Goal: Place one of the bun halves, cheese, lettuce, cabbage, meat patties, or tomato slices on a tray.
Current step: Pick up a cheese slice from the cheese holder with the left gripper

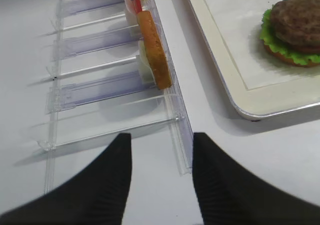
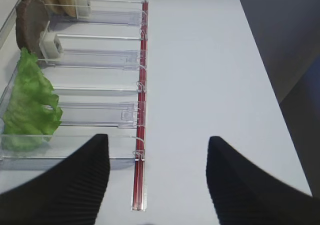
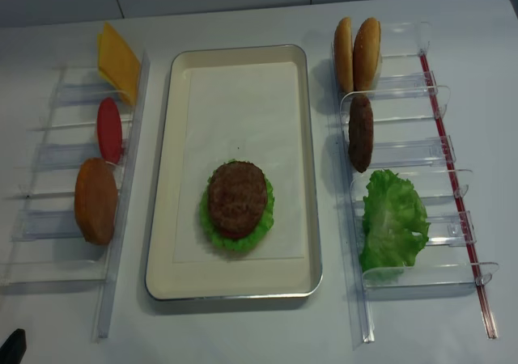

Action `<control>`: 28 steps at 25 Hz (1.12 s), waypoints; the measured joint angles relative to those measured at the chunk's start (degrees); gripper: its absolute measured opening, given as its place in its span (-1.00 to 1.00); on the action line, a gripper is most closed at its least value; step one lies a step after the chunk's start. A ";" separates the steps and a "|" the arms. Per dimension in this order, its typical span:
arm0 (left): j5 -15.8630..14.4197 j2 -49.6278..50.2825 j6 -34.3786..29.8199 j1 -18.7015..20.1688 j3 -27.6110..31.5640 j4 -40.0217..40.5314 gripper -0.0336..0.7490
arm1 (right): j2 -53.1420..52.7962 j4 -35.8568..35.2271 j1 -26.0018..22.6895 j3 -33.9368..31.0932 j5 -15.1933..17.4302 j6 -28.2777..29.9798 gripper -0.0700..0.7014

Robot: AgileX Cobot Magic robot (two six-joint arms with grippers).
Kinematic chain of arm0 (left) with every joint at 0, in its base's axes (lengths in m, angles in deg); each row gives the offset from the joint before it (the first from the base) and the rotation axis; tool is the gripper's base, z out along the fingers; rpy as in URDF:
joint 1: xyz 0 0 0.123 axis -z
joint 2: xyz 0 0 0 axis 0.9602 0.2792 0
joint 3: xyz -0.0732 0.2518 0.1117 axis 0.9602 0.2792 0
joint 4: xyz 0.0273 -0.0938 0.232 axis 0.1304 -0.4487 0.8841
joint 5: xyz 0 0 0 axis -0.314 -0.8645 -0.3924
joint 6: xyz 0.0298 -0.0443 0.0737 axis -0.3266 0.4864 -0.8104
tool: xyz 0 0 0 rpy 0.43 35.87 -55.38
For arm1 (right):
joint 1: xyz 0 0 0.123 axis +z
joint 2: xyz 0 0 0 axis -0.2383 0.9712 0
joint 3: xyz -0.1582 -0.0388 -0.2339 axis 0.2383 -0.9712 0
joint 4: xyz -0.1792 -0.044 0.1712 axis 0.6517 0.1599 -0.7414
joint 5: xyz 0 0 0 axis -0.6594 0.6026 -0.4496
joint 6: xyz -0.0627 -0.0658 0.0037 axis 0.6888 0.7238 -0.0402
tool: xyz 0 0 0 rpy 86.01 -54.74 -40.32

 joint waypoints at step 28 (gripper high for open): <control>0.65 57.80 3.83 0.00 -34.35 1.41 -0.18 | 0.00 0.00 0.00 0.00 0.00 0.22 0.33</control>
